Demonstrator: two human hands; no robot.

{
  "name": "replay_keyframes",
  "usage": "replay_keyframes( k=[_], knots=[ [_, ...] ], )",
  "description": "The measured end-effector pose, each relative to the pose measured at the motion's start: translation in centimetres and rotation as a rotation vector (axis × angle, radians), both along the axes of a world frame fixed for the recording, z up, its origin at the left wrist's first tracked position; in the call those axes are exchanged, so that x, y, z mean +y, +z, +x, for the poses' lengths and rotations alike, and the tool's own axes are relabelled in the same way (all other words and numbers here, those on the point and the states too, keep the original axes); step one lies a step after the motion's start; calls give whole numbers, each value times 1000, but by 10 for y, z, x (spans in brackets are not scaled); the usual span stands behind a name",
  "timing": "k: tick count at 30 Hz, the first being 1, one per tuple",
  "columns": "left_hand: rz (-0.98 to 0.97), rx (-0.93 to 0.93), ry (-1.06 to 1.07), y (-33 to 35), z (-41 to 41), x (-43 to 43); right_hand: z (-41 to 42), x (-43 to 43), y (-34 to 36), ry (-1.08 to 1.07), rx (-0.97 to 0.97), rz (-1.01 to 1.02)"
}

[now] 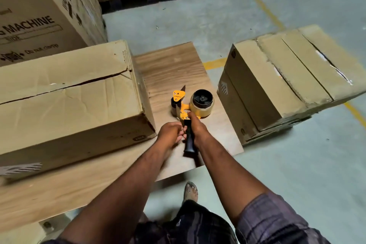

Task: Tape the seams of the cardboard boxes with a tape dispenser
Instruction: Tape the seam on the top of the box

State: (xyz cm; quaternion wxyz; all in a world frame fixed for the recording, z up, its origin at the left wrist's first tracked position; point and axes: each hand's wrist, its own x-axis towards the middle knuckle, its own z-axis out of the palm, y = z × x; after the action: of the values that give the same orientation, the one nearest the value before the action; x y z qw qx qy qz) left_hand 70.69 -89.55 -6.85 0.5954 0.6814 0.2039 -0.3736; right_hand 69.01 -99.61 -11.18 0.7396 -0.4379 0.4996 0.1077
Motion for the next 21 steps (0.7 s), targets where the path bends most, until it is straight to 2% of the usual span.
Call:
replay_keyframes(
  k=[3,5,11,16,21],
  knots=[
    [-108,66,216,22,12,-1,-5,0,22,-23,-15,-109],
    [-229,112,289,44,25,-8,-2,-5,41,-18,-51,-200],
    [-523,165,444,126,73,-8,26,-14,125,96,-312,-474],
    [-768,108,448,183,97,29,41,-5,174,197,-545,-639],
    [-867,4,390,194,105,84,51,14,199,276,-672,-780]
  ],
)
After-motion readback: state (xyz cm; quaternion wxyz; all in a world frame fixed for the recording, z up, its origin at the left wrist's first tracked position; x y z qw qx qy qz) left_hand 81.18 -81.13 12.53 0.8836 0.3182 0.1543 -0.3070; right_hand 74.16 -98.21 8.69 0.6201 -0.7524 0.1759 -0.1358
